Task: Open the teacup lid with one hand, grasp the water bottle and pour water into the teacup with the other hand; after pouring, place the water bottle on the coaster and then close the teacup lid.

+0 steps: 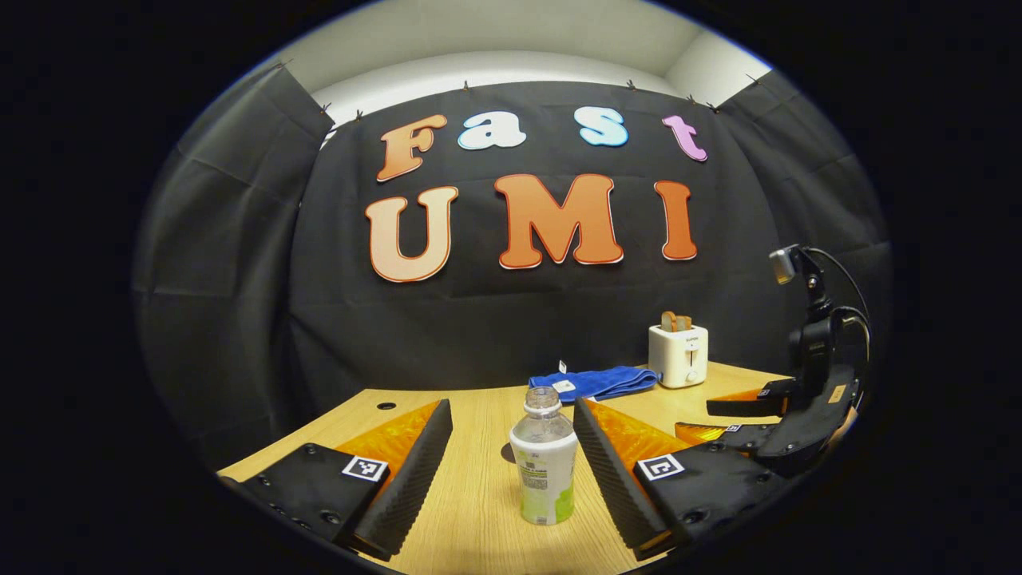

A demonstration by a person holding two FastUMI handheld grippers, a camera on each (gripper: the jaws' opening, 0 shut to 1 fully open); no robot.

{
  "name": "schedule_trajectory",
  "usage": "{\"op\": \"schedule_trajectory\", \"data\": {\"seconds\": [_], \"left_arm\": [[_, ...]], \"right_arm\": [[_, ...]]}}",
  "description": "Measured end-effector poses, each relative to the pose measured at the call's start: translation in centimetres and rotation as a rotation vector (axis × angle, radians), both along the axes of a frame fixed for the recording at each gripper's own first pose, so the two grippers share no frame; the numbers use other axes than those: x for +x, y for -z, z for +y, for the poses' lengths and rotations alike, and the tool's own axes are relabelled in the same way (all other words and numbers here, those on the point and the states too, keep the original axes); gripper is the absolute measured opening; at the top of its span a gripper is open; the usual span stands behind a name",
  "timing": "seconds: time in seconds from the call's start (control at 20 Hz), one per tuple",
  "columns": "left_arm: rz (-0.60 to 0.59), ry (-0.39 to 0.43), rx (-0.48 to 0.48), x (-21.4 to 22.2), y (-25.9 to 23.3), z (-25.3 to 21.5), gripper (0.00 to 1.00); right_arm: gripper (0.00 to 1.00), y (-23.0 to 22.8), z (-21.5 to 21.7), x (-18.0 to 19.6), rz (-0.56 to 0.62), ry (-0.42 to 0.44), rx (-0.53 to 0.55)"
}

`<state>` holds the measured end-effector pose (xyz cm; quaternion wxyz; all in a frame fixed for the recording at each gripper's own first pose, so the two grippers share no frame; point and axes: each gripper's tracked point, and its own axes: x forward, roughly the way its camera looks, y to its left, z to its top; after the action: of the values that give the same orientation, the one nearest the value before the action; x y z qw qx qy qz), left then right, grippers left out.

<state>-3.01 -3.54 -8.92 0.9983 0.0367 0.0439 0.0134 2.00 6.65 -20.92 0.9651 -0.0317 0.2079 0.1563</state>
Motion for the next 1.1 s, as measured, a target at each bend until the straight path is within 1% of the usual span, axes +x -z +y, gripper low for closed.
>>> {"op": "schedule_trajectory", "data": {"seconds": [0.1,0.2,0.35,0.4,0.45,0.5,0.55,0.6,0.65,0.7,0.75,0.8,0.95,1.1], "left_arm": [[0.009,-0.001,0.006,0.2,0.5,-0.1,0.98],[0.016,-0.001,0.008,0.3,1.0,-0.2,0.98],[0.032,0.001,0.005,0.6,1.6,-0.3,0.96],[0.039,0.002,0.005,0.7,2.0,-0.4,0.98],[0.045,0.002,0.005,0.7,2.2,-0.5,0.98],[0.051,0.002,0.005,0.8,2.3,-0.4,0.98],[0.054,0.002,0.003,0.8,2.5,-0.4,0.98],[0.056,0.002,-0.001,0.9,2.6,-0.4,0.98],[0.059,0.003,-0.005,0.9,2.7,-0.5,0.98],[0.063,0.005,-0.007,0.9,2.9,-0.6,0.96],[0.067,0.005,-0.005,0.9,3.0,-0.6,0.98],[0.069,0.003,-0.001,0.8,3.2,-0.5,0.98],[0.071,0.006,-0.006,0.8,3.3,-0.8,0.98],[0.079,0.021,-0.023,0.9,3.9,-1.5,0.98]], "right_arm": [[0.66,0.9,0.1,0.3,0.022,-0.005,-0.001],[0.63,1.8,0.7,0.1,0.055,-0.028,-0.007],[0.63,2.4,1.1,0.4,0.058,-0.046,-0.036],[0.55,2.6,1.2,0.5,0.063,-0.048,-0.043],[0.54,2.8,1.2,0.4,0.069,-0.051,-0.046],[0.49,3.0,1.2,0.5,0.079,-0.051,-0.051],[0.48,3.1,1.1,0.5,0.080,-0.048,-0.053],[0.43,3.0,1.2,0.6,0.082,-0.049,-0.051],[0.42,3.0,1.2,0.6,0.083,-0.048,-0.047],[0.37,2.9,1.1,0.6,0.087,-0.046,-0.041],[0.34,3.0,1.2,0.6,0.091,-0.048,-0.035],[0.27,3.0,1.3,0.5,0.093,-0.053,-0.031],[0.23,2.9,1.1,0.6,0.091,-0.053,-0.019],[0.21,2.7,1.1,0.4,0.097,-0.046,0.026]]}}
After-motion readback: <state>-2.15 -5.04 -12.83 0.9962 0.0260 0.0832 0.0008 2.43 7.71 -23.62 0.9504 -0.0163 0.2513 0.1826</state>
